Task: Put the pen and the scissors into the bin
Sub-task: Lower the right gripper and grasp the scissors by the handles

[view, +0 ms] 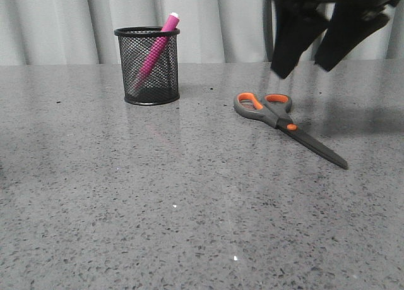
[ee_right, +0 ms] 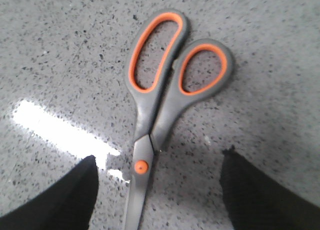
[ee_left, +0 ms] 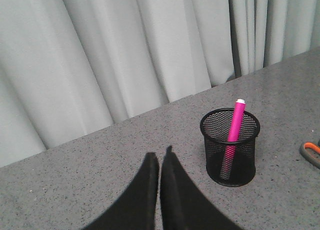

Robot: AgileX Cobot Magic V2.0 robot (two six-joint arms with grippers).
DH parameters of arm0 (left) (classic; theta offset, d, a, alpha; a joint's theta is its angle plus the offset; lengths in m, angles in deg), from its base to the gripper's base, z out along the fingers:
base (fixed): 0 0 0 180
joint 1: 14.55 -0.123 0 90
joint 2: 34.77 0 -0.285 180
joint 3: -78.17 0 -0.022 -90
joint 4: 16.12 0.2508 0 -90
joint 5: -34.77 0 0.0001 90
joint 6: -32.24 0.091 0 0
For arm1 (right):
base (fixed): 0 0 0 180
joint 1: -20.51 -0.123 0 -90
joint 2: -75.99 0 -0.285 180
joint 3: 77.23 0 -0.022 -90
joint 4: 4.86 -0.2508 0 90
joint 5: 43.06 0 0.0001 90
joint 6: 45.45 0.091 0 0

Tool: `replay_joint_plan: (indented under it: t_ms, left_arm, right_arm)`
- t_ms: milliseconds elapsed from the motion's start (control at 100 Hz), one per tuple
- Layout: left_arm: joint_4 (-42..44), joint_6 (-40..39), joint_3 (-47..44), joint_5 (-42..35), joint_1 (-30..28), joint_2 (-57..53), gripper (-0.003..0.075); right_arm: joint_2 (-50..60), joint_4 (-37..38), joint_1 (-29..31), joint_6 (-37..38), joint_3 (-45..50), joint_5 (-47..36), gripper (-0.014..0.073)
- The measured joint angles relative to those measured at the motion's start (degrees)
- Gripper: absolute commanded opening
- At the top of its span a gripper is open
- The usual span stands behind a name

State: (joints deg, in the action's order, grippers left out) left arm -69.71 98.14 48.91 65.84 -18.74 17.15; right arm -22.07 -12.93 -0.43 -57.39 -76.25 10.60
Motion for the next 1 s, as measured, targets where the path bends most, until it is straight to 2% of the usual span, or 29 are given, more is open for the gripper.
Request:
replay_joint_plan:
  t_ms: [330,580,770,870,1000]
  left_arm:
    - [0.0,0.0,0.0,-0.2,0.0,0.0,-0.0019]
    - [0.0,0.0,0.0,-0.2,0.0,0.0,-0.0019]
    - [0.0,0.0,0.0,-0.6,0.0,0.0,-0.0019]
    - [0.0,0.0,0.0,-0.7,0.0,0.0,-0.0019]
    - [0.0,0.0,0.0,-0.7,0.0,0.0,-0.0019]
  right_arm:
    - [-12.6,1.5,-0.3,3.6,-8.1,6.5,0.0465]
    - [-14.8,2.3,-0.5,3.9,-9.0,6.5,0.0465]
    - [-15.1,5.1,-3.2,3.9,-9.0,5.5,0.0456]
    - [-15.1,6.1,-4.5,3.9,-9.1,5.0,0.0371]
    - [-15.2,6.0,-5.1,3.9,-9.2,5.0,0.0157]
